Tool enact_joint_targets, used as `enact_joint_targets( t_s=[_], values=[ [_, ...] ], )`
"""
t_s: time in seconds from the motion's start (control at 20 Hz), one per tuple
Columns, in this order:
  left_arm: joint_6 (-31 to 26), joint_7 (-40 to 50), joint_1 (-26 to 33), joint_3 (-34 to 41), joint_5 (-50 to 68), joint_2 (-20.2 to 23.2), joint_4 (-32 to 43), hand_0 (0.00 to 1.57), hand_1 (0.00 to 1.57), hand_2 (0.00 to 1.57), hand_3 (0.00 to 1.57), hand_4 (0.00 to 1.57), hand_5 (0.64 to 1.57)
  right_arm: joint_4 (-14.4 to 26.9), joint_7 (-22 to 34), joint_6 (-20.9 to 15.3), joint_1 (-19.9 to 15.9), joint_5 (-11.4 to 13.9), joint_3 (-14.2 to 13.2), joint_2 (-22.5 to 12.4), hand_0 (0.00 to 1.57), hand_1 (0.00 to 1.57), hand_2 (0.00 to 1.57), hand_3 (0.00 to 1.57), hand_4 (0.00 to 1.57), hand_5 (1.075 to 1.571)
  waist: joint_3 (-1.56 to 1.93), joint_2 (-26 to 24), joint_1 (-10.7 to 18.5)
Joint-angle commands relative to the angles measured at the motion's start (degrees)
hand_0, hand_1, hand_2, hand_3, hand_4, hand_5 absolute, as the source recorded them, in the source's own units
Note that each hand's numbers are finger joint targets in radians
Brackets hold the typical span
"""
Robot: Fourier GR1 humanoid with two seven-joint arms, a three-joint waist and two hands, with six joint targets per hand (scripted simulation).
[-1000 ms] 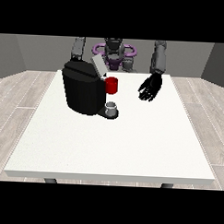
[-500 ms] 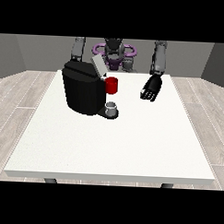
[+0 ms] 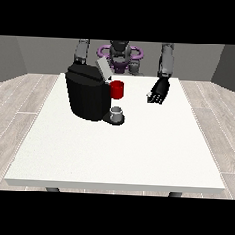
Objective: Insert the coffee pod into the coffee machine and close the lid
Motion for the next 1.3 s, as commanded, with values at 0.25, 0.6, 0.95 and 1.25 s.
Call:
enact_joint_targets(
  t_s=[0.25, 0.6, 0.95, 1.25],
  values=[
    [-9.1, -1.1, -4.6, 3.0, 5.0, -3.6, -2.6, 1.45, 1.45, 1.43, 1.35, 0.53, 1.571, 5.8, -0.2, 0.1, -0.5, -0.1, -3.3, -2.4, 0.0, 0.0, 0.0, 0.0, 0.0, 1.571, -0.01, -4.3, 2.7],
    [-14.3, 2.1, -8.7, 3.8, 5.1, -4.4, -4.3, 1.42, 1.42, 1.4, 1.33, 0.53, 1.571, 6.0, -3.0, 2.5, 1.8, -0.8, -2.0, -1.8, 0.0, 0.0, 0.0, 0.0, 0.0, 1.571, -0.02, -7.2, 0.6],
    [-20.0, 5.4, -12.5, 5.0, 5.6, -4.5, -5.9, 1.42, 1.42, 1.4, 1.34, 0.56, 1.571, 4.6, -3.2, 1.8, 1.8, -1.6, -2.0, 0.0, 0.0, 0.0, 0.0, 0.0, 0.0, 1.571, -0.01, -9.0, -0.3],
    [-23.2, 8.1, -21.0, 10.6, 8.9, -2.6, -4.6, 0.98, 0.98, 1.2, 1.37, 0.51, 1.571, 1.7, 0.3, 2.3, -3.1, -1.7, -2.5, -1.3, 0.0, 0.0, 0.0, 0.0, 0.0, 1.571, -0.03, -6.5, -3.7]
  ],
)
